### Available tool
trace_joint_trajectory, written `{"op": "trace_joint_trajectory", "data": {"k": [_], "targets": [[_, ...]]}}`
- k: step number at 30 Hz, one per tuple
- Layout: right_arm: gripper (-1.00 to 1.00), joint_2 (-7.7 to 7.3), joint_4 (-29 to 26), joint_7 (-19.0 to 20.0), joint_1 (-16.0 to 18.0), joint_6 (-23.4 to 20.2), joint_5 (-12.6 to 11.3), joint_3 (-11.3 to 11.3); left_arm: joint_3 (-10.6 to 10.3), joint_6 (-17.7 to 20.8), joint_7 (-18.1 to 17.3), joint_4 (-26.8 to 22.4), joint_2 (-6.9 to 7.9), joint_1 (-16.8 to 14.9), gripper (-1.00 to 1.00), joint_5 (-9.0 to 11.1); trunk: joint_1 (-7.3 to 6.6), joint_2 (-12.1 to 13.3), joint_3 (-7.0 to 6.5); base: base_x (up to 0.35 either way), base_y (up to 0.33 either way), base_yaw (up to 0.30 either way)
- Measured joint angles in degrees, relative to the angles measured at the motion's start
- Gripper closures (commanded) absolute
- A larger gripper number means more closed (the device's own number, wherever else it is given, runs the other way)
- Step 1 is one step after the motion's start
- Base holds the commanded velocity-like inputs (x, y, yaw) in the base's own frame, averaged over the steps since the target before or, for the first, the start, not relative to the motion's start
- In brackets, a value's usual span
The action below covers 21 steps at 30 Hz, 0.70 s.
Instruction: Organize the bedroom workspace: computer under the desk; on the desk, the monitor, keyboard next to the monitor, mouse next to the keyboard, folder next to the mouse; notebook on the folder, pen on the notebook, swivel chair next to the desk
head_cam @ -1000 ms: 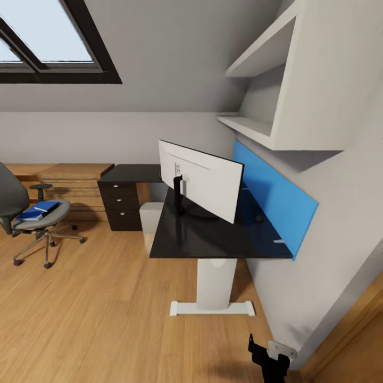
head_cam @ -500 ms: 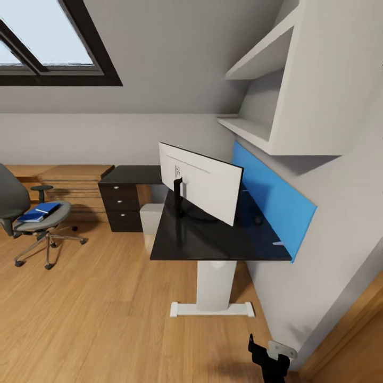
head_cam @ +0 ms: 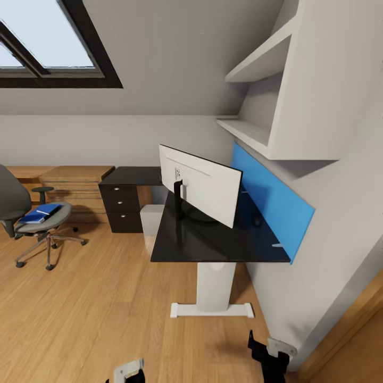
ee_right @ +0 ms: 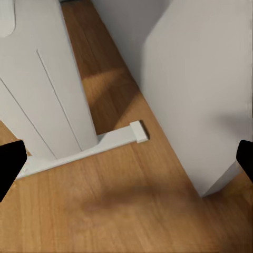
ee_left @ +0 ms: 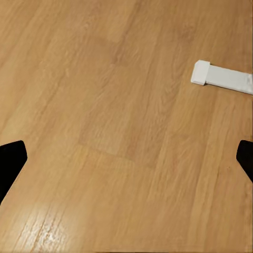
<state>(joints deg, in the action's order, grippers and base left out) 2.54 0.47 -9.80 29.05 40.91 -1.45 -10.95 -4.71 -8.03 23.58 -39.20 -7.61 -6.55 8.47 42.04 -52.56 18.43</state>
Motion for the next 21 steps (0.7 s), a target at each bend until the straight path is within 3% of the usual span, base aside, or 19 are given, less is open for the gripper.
{"op": "trace_joint_trajectory", "data": {"k": [2,4,6,12,13,14,15,17,18,21], "targets": [[-1.0,-0.01,-1.41,-0.04,0.01,1.55,0.01,0.04,-0.01,8.71,0.11,-7.69,0.01,-0.01,-1.0,0.27,-0.44,0.8,-0.36,0.0,0.0,0.0],[-1.0,0.01,-2.28,-0.12,0.01,1.93,0.03,0.04,-0.03,12.58,0.21,-10.93,0.01,0.01,-1.0,0.45,-0.88,1.61,-0.71,0.0,0.0,0.0],[-1.0,0.04,-4.47,-0.09,0.01,2.89,0.2,0.17,-0.02,19.22,0.29,-18.46,0.0,0.0,-1.0,0.32,-1.32,2.41,-1.08,0.0,0.0,0.0],[-1.0,0.01,-9.29,-0.33,0.11,2.95,0.38,0.16,-0.02,26.4,0.2,-29.11,-0.18,-0.01,-1.0,0.59,-2.64,4.82,-2.16,0.0,0.0,0.0],[-1.0,0.0,-14.68,-0.7,0.31,-0.38,0.42,0.21,-0.04,31.91,0.19,-34.03,-0.45,-0.08,-1.0,1.12,-2.86,5.22,-2.35,0.0,0.0,0.0],[-1.0,0.01,-16.76,-0.83,0.33,-2.15,0.37,0.1,-0.03,33.51,0.21,-35.43,-0.56,-0.09,-1.0,1.43,-3.08,5.62,-2.52,0.0,0.0,0.0],[-1.0,-0.02,-21.33,-1.7,0.93,-9.52,0.43,0.23,-0.04,37.24,0.24,-37.94,-0.9,-0.37,-1.0,2.31,-3.3,6.03,-2.71,0.0,0.0,0.0],[-1.0,-0.12,-24.2,-2.46,2.28,-16.1,0.41,0.28,-0.04,39.01,0.27,-39.5,-1.1,-0.71,-1.0,2.9,-3.31,6.04,-2.71,0.0,0.0,0.0],[-1.0,-0.34,-26.11,-3.12,4.33,-22.56,0.44,0.34,0.0,40.06,0.29,-40.62,-1.23,-0.99,-1.0,3.26,-3.31,6.04,-2.71,0.0,0.0,0.0],[-1.0,-1.41,-27.83,-3.91,9.82,-32.73,0.32,0.24,0.3,41.18,0.3,-41.81,-1.31,-1.28,-1.0,3.64,-3.31,6.05,-2.71,0.0,0.0,0.0]]}}
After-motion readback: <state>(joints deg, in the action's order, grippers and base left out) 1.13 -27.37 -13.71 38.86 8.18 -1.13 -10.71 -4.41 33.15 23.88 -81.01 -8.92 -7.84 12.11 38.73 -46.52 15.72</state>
